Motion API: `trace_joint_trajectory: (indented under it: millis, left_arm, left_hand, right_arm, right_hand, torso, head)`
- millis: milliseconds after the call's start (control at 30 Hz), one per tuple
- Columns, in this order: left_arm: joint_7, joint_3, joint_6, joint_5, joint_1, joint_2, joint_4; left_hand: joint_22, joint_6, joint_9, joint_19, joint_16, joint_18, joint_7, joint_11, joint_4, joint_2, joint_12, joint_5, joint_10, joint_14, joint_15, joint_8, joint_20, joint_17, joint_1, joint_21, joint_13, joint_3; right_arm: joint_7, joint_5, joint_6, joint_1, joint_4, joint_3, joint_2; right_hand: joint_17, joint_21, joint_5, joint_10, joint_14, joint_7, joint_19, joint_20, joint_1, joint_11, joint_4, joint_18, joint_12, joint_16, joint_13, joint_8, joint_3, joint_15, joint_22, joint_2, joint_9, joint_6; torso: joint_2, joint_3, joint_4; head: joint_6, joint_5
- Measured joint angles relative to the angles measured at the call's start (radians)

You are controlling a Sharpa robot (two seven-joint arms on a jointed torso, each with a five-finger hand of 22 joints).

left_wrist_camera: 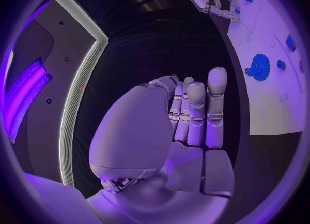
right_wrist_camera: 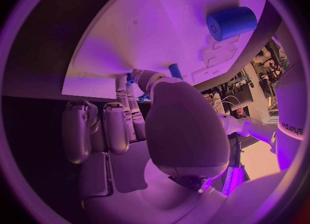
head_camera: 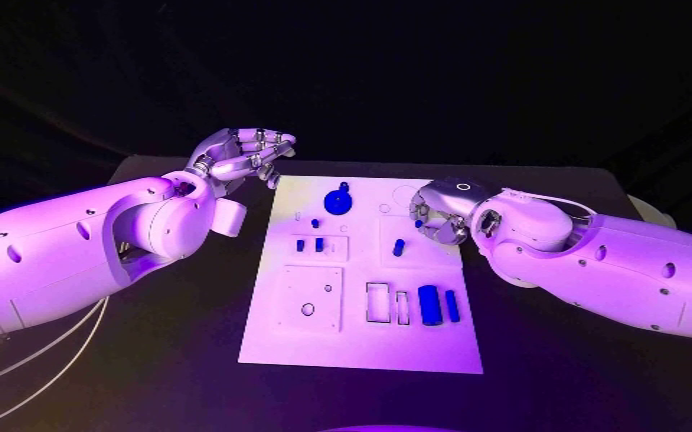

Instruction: Assemble the parts on the task board

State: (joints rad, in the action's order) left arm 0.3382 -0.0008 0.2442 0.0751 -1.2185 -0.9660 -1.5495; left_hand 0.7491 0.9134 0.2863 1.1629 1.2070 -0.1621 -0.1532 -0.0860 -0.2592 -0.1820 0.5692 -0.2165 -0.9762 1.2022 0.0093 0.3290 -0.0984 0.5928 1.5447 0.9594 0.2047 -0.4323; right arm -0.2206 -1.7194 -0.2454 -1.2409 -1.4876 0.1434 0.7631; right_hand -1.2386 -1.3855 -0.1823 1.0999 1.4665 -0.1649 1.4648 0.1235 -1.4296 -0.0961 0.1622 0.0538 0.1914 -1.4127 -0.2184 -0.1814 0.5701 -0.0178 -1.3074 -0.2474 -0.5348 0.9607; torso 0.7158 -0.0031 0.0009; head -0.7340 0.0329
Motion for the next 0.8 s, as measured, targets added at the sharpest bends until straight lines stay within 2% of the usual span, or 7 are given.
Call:
trace_joint_trajectory:
  millis: [300,400,500,800]
  left_arm:
    - [0.0,0.0,0.0,-0.004,0.0,0.0,-0.002]
    - [-0.001,0.0,0.001,-0.005,0.0,0.0,-0.002]
    - [-0.001,0.0,0.001,-0.005,0.0,-0.001,-0.003]
    - [-0.003,0.0,0.002,-0.006,0.0,-0.003,-0.003]
  left_hand:
    - [0.001,0.0,0.0,0.0,0.0,0.0,0.0,0.0,0.003,0.0,0.0,0.0,0.0,0.0,0.0,0.0,0.0,0.002,0.0,0.0,0.0,-0.003]
    - [0.001,0.0,0.0,0.0,0.0,0.0,0.0,0.0,0.003,0.0,0.0,0.0,0.0,0.0,0.0,0.0,0.0,0.002,0.0,0.0,0.0,-0.003]
    - [0.001,0.0,0.0,0.0,0.0,0.0,0.0,0.0,0.0,0.0,0.0,0.0,0.0,0.0,0.0,0.0,0.0,0.002,0.0,0.0,0.0,-0.005]
    - [0.0,-0.004,0.0,0.0,0.0,0.0,-0.004,0.0,0.004,-0.004,0.0,0.0,0.0,0.0,0.0,0.0,0.0,0.001,-0.004,-0.005,0.0,-0.01]
  right_arm:
    - [-0.01,-0.012,-0.001,0.004,0.008,-0.003,-0.011]
    - [-0.014,-0.016,-0.002,0.005,0.011,-0.004,-0.014]
    - [-0.018,-0.023,0.0,0.006,0.011,-0.004,-0.016]
    - [-0.039,-0.058,0.02,0.006,0.0,-0.005,-0.018]
  right_hand:
    - [-0.004,-0.011,0.011,0.029,0.0,0.009,0.003,-0.003,-0.005,0.009,-0.018,0.0,-0.004,-0.004,0.007,0.0,0.018,0.0,0.0,0.005,0.003,0.023]
    - [-0.006,-0.02,0.011,0.04,0.0,0.012,0.0,-0.007,-0.006,0.012,-0.026,0.0,-0.004,-0.009,0.01,0.0,0.026,0.008,0.0,0.017,0.003,0.037]
    - [-0.008,-0.031,0.012,0.053,0.0,0.014,0.002,-0.01,-0.004,0.017,-0.034,0.0,-0.005,-0.009,0.012,-0.007,0.034,0.008,-0.001,0.02,0.003,0.049]
    - [-0.009,-0.045,0.014,0.074,0.0,0.022,0.002,-0.017,-0.01,0.018,-0.059,0.0,-0.013,-0.012,0.013,-0.015,0.042,0.015,-0.001,0.038,0.001,0.073]
  torso:
    - [0.0,0.0009,0.0]
    - [0.0,0.0012,-0.0005]
    - [-0.001,0.0012,-0.0006]
    - [-0.001,0.0014,-0.0007]
  head:
    - [-0.002,0.001]
    - [-0.003,0.001]
    - [-0.004,0.002]
    - [-0.008,0.002]
